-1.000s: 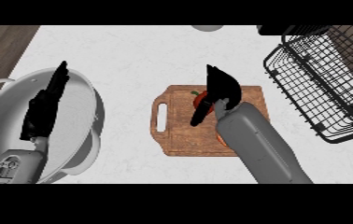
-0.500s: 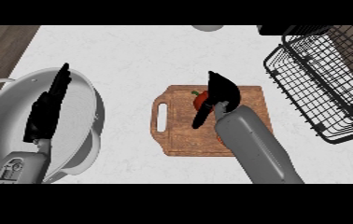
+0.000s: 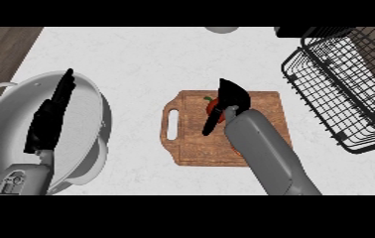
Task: Pick the bell pepper from the cutting board and place it in the tiered basket
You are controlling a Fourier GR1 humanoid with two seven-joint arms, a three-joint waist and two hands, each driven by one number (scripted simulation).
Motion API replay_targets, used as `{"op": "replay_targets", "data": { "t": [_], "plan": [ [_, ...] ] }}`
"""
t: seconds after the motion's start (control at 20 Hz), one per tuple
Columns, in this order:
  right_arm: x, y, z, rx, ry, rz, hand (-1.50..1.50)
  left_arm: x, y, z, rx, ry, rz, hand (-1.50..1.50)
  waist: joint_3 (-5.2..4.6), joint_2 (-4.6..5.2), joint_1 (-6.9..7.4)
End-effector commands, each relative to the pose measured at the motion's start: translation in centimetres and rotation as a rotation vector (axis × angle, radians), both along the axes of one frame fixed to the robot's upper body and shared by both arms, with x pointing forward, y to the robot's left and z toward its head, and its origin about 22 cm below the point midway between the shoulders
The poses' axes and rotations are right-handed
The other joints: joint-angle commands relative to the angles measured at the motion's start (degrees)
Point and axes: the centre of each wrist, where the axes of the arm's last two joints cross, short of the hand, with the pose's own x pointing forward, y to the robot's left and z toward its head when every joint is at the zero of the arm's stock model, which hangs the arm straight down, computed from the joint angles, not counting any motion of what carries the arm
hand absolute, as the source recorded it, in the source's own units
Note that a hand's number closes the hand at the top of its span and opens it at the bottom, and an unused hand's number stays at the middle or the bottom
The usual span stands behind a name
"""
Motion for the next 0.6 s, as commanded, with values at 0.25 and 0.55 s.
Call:
{"op": "replay_targets", "data": {
  "t": [0.25,0.55],
  "plan": [
    [1.3,-0.8,-2.1,0.049,0.102,-0.002,1.50,-1.3,-0.3,0.2,-0.004,0.007,-0.011,0.00,0.01,0.02,0.34],
    [1.5,0.4,-2.5,-0.103,0.081,0.200,1.50,0.8,0.2,0.3,-0.007,0.012,-0.015,0.00,0.00,0.14,0.16]
  ]
}}
